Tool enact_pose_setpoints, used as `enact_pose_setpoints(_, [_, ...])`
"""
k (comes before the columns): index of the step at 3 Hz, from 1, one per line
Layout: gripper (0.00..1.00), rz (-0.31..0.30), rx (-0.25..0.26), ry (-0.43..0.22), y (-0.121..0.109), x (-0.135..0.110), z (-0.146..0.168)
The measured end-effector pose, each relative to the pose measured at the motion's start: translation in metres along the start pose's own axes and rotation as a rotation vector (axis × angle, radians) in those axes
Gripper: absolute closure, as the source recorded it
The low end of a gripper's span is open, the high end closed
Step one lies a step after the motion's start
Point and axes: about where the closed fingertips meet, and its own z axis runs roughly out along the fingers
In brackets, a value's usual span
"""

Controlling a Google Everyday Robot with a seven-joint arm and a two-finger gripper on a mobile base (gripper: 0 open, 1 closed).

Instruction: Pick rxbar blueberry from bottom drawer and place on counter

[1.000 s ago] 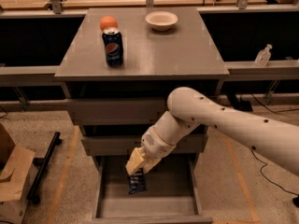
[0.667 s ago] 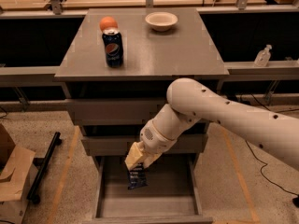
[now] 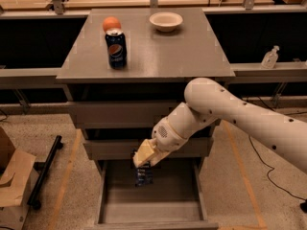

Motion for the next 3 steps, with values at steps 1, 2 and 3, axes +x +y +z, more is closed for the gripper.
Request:
enact_pose_setpoints(1, [1.0, -0.06, -0.038, -0.054, 0.004, -0.021, -0.054])
enact_pose_setpoints(2, [1.0, -0.116, -0.018, -0.1, 0.022, -0.045, -0.123])
enact_pose_setpoints(3, [1.0, -0.193, 0.079, -0.205, 0.063, -0.08, -0.218])
